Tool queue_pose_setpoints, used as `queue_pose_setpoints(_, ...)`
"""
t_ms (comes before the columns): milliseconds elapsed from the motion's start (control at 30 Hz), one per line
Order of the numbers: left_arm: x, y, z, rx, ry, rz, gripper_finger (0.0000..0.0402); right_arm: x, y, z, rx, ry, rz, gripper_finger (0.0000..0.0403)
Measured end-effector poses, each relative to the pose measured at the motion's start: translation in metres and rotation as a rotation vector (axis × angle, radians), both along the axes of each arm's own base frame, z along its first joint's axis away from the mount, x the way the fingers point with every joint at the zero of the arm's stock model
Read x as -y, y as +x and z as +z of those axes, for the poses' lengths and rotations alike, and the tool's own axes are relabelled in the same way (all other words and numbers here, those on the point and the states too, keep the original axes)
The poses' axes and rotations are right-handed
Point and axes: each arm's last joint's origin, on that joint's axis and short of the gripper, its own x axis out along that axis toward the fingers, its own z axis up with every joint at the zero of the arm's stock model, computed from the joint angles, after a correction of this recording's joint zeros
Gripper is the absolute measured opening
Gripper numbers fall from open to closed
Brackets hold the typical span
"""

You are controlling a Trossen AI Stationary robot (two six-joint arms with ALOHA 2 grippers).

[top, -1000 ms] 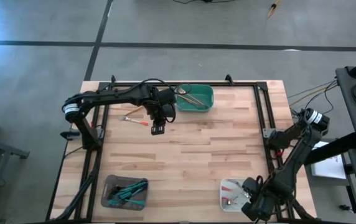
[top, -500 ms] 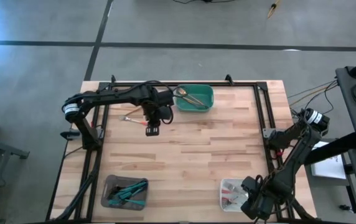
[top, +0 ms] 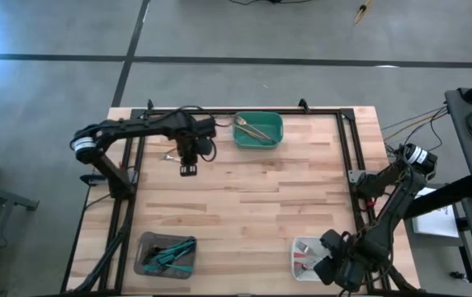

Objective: Sort silverware by color (type)
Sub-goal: Put the orange fork into the white bin

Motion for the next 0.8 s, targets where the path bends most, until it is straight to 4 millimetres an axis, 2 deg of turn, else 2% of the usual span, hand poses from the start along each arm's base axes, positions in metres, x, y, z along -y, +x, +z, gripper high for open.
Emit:
queue_pose_setpoints(200, -0.018, -0.038, -0.027, 0.072, 0.034, 0.149, 0.0022, 0.004, 0.000, 0.005, 0.056, -0.026, 0.025, 0.0139)
queue_pose_setpoints(367, -0.015, -0.060, -0.044, 0.041, 0.031, -0.049, 0.0022, 0.017, -0.006, 0.018, 0.080, -0.058, 0.042, 0.0141)
queue_pose_setpoints(533, -0.010, -0.069, -0.059, 0.023, 0.044, -0.213, 0.0022, 0.038, -0.018, 0.034, 0.069, -0.116, -0.018, 0.0137)
queue_pose_setpoints(800, -0.019, -0.062, -0.079, 0.037, 0.226, -0.232, 0.0022, 0.066, -0.030, 0.055, 0.123, -0.179, -0.065, 0.0136)
